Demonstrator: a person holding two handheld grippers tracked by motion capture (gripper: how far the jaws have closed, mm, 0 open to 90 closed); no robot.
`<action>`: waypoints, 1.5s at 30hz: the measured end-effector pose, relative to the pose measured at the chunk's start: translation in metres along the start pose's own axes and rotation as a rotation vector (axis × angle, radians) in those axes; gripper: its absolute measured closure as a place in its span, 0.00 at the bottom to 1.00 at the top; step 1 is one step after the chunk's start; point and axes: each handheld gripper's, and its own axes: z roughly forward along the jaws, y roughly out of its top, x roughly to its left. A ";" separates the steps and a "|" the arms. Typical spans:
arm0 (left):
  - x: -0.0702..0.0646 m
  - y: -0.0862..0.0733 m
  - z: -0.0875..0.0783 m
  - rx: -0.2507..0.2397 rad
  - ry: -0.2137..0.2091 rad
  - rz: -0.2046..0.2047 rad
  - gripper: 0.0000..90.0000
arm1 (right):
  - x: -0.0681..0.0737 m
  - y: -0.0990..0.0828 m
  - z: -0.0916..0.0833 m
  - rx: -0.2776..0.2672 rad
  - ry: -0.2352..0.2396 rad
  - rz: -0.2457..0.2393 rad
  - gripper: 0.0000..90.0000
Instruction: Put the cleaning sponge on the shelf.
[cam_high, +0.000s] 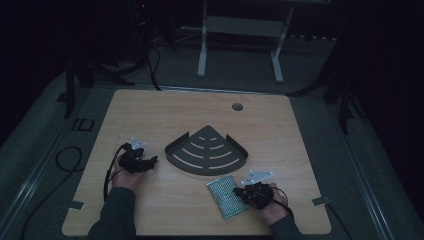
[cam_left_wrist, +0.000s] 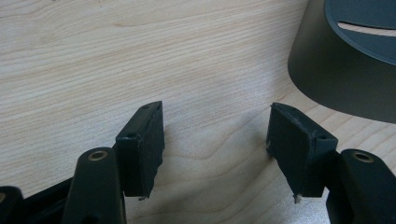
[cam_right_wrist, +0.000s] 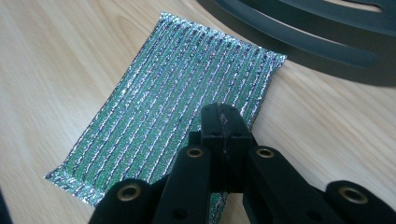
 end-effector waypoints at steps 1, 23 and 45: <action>0.000 0.000 0.000 0.000 0.000 0.000 0.42 | 0.000 0.000 0.000 0.000 0.000 0.000 1.00; -0.001 0.000 0.001 -0.003 -0.003 0.001 0.40 | -0.066 -0.036 -0.042 0.041 -0.183 0.134 1.00; -0.001 0.000 0.001 -0.006 -0.008 0.004 0.40 | -0.083 -0.004 -0.041 0.125 -0.157 0.159 0.80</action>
